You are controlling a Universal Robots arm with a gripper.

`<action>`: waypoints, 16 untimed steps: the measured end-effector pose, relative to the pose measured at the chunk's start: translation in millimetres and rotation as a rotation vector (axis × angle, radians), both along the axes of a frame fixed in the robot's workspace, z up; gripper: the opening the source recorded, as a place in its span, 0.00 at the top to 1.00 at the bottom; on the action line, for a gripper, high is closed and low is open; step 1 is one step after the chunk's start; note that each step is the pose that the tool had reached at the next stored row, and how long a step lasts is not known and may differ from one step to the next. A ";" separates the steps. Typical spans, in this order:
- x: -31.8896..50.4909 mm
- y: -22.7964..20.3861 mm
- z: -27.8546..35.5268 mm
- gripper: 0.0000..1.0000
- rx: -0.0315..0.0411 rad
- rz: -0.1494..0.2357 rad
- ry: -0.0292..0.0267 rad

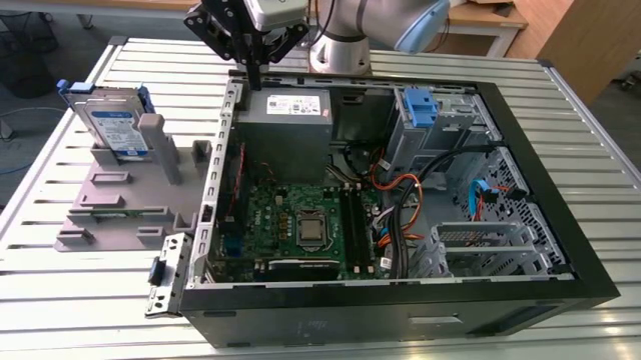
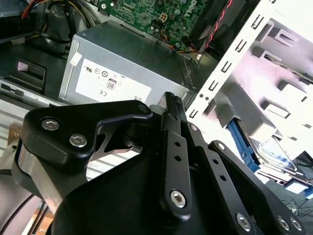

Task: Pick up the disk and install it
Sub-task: 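Reach for the disk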

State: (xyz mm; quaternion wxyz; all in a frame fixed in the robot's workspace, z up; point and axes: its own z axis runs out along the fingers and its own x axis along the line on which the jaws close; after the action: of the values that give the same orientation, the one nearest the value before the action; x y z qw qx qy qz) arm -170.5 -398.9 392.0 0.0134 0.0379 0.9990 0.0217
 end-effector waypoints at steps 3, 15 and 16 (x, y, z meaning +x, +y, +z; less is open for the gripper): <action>-2.0 0.0 -0.1 0.89 0.0000 0.000 0.0000; -9.3 0.0 -0.4 0.89 -0.0001 0.000 0.0001; -10.2 0.0 -0.5 0.89 -0.0001 0.000 0.0001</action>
State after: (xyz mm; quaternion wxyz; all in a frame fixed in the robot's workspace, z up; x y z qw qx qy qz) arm -180.6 -399.0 391.5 0.0133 0.0378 0.9990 0.0217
